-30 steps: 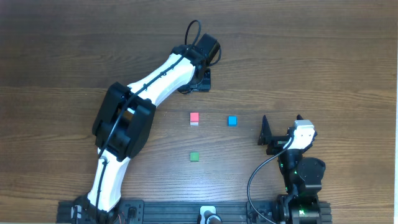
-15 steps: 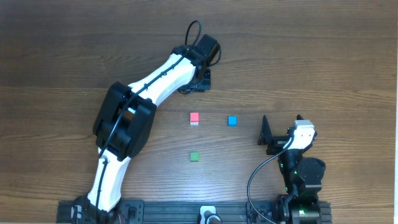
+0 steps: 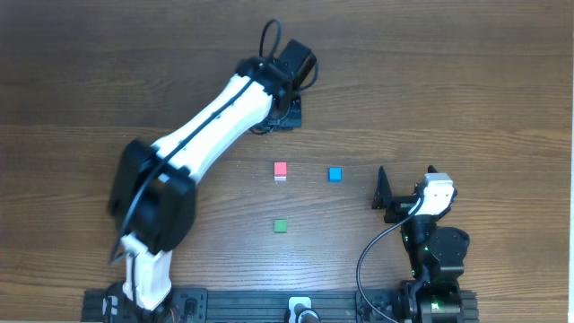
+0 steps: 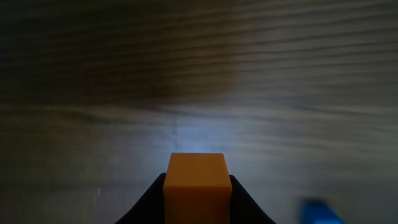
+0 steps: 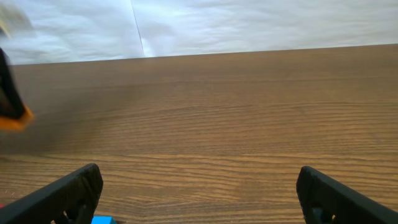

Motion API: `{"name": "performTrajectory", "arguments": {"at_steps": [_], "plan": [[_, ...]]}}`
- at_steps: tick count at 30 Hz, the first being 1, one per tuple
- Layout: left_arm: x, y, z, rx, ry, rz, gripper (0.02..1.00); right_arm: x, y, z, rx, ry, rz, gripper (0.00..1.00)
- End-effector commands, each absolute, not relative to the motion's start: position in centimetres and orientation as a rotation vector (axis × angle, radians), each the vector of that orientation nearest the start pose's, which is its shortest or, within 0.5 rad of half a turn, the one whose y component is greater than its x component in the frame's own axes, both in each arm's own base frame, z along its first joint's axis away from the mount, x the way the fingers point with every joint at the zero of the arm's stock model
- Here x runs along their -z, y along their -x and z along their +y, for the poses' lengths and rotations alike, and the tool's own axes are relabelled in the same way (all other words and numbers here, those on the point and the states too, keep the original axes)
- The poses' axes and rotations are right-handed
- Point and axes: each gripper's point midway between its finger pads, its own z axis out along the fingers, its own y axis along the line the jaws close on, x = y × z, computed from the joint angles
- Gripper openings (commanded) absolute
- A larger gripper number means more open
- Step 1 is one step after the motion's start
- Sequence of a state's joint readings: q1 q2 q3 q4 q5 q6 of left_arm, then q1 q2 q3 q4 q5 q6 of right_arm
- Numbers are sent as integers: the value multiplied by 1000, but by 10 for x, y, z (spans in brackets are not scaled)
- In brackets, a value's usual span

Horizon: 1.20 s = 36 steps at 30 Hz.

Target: Stack Cubes

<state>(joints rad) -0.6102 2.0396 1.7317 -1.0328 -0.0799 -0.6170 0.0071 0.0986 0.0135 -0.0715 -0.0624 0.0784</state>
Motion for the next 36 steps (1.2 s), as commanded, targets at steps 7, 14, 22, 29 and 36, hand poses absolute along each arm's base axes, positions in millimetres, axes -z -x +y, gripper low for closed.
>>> {"name": "performTrajectory", "arguments": {"at_steps": [7, 14, 22, 29, 36], "plan": [[-106, -302, -249, 133, 102, 2879, 95, -138, -249, 14, -122, -9, 1727, 991], [-96, -298, -243, 97, 105, 2896, 93, -138, -249, 14, -122, -9, 1727, 991], [-86, -295, -247, 99, 105, 2928, 93, -138, -249, 14, -122, -9, 1727, 993], [-71, -285, -238, 58, 135, 2965, 91, -138, -249, 14, -122, -9, 1727, 993], [-67, -281, -240, 71, 132, 2978, 88, -138, -249, 14, -122, -9, 1727, 991]]}}
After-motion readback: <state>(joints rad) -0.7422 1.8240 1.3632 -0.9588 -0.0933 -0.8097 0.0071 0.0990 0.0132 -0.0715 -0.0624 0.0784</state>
